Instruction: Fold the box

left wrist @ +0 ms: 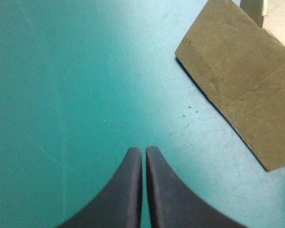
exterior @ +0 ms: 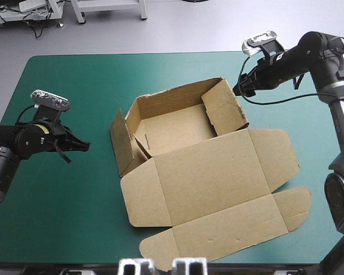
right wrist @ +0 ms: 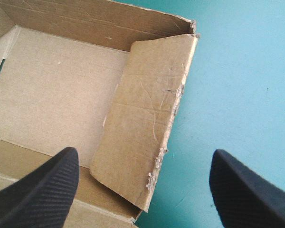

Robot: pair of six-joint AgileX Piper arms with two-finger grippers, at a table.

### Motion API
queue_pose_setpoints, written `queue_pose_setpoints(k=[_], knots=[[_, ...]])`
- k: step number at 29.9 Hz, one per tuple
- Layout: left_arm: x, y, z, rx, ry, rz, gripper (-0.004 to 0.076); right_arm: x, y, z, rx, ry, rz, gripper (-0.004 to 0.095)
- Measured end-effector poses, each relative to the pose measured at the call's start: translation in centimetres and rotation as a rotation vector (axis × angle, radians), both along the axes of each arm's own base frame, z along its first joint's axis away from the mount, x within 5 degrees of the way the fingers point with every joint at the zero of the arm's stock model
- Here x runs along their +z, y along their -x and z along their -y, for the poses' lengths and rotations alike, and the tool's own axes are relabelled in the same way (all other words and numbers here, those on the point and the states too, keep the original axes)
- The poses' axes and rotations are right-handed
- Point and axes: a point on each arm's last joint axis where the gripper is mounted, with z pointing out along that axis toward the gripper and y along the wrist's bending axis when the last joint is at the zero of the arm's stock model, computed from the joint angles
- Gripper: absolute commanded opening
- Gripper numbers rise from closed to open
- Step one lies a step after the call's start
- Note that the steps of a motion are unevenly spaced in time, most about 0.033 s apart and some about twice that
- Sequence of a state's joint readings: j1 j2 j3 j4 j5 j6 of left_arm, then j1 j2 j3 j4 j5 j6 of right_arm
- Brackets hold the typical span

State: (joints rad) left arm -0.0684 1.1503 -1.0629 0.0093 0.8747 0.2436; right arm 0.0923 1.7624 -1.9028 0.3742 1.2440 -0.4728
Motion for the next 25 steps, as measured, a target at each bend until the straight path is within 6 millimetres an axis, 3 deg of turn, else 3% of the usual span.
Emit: queue_pose_setpoints(k=[8,15,21,23,25], knots=[[0.6,1.4,-0.1,0.005,0.004,-0.025,-0.0010,-1.6,-1.1,0.0,-0.003,0.012,-0.041,0.0709],[1.9,4.2,-0.2,0.014,0.020,-0.016,-0.0010,-7.5,-4.3,-1.0,0.010,0.024,-0.183,0.0649],[1.8,4.5,-0.2,0.014,0.018,-0.045,-0.0010,-13.6,-6.4,-3.3,0.054,0.051,-0.316,0.0584],[1.8,4.5,-0.2,0.015,0.018,-0.047,-0.0010,-14.9,-6.7,-3.9,0.064,0.057,-0.342,0.0533],[1.8,4.5,-0.2,0.015,0.018,-0.047,-0.0010,-15.2,-6.8,-4.2,0.069,0.054,-0.347,0.0420]])
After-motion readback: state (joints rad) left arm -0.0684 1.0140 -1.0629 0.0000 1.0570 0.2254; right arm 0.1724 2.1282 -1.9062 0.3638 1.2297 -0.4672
